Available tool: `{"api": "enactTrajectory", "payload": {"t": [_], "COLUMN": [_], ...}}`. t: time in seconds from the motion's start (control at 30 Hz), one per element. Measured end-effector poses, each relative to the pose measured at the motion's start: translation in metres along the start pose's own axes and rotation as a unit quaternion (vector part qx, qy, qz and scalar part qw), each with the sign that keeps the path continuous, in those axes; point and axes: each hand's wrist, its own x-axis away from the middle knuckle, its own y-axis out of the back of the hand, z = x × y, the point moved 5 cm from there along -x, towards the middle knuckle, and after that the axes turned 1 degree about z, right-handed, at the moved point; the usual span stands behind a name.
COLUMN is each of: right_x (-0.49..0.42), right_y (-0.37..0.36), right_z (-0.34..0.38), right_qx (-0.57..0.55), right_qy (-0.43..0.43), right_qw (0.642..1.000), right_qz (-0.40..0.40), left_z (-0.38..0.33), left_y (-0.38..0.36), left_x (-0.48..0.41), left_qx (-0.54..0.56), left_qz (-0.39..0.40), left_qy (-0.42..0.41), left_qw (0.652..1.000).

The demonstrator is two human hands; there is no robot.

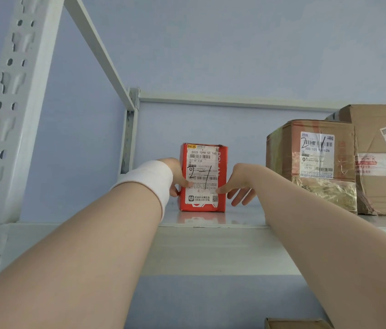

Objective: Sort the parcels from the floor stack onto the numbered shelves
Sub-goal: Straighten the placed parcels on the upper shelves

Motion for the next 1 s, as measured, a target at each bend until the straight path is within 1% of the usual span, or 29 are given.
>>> {"api": "enactTrajectory", "payload": {"t": [0.13, 0.2, 0.27, 0.5, 0.57, 0.67, 0.8, 1.0], "right_x": [0.008, 0.017, 0.026, 0.060, 0.073, 0.089, 0.106, 0.115], "right_y": [0.005, 0.011, 0.018, 0.059, 0.073, 0.091, 0.114, 0.133], "right_z": [-0.004, -0.008, -0.014, -0.056, -0.073, -0.104, -0.153, -0.225], "right_qx": [0.001, -0.011, -0.026, -0.066, -0.074, -0.094, -0.095, -0.121], "right_qy": [-0.010, -0.008, -0.004, 0.013, 0.022, 0.034, 0.039, 0.010], "right_qw": [1.000, 1.000, 1.000, 0.998, 0.997, 0.995, 0.994, 0.990], "right_qz": [-0.005, -0.008, -0.008, -0.015, -0.028, -0.032, -0.031, -0.075], "left_z": [0.001, -0.002, -0.010, -0.063, -0.081, -0.107, -0.140, -0.181], "left_y": [0.013, 0.023, 0.031, 0.037, 0.029, 0.010, -0.024, -0.078], "left_x": [0.007, 0.012, 0.020, 0.054, 0.063, 0.074, 0.085, 0.080], "left_qx": [-0.022, 0.009, 0.014, -0.042, -0.037, -0.008, 0.006, 0.004], "left_qz": [-0.039, -0.064, -0.088, -0.190, -0.210, -0.221, -0.214, -0.158], "left_qy": [0.003, -0.004, -0.014, -0.060, -0.083, -0.105, -0.099, -0.084], "left_qw": [0.999, 0.998, 0.996, 0.979, 0.973, 0.970, 0.972, 0.984]}}
